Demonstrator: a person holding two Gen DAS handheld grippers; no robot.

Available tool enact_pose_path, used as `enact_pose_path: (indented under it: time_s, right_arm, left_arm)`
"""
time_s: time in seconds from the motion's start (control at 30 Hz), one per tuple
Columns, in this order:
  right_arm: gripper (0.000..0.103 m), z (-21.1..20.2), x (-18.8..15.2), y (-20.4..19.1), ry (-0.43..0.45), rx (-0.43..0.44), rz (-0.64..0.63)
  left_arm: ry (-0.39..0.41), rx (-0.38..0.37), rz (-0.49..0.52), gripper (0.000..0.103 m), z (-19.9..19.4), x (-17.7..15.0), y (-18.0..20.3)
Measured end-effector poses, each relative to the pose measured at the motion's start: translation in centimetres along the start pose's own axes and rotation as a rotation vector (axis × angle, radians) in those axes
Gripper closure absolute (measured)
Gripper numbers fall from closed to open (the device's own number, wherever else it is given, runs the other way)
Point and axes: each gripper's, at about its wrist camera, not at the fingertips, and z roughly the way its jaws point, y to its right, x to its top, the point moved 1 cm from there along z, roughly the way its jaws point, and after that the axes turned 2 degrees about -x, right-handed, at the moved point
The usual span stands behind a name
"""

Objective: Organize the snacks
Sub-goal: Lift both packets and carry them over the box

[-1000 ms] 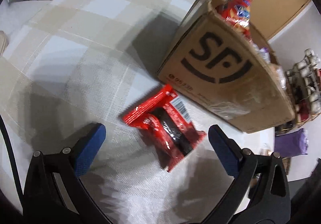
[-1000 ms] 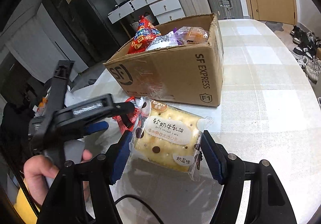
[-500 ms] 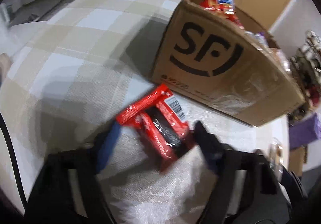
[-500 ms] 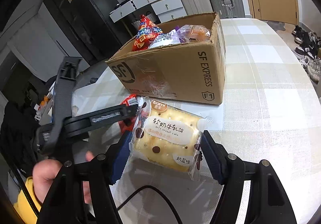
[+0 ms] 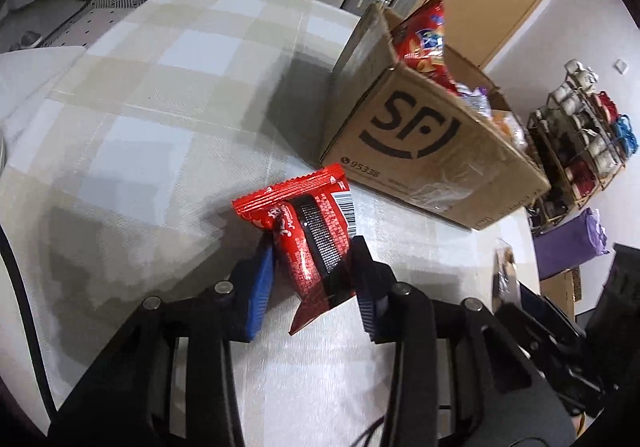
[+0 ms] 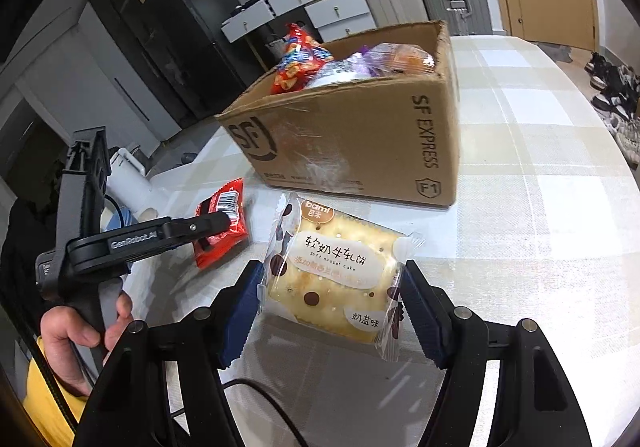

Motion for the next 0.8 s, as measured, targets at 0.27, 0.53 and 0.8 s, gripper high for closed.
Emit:
enact_pose_path:
  time_s: [0.27,0.53,0.8]
  right_arm:
    - [0.034,-1.3,0.3,-0.2,0.053,0.072,0.034]
    - [0.034,-1.6,0.3,-0.4,0.061,0.100,0.053]
    - [0.034,-0.3,-0.4,-1.1,0.030,0.084,0.042]
  left_arm:
    - [0.075,-0.041,0.063,0.069,-4.1,-1.1,0.2]
    - [0.150,-0.001,0.149,0.069,-7.0,-1.9,1.9]
    - [0.172,-0.019,0.177,0.069,-8.5,-2.3,2.8]
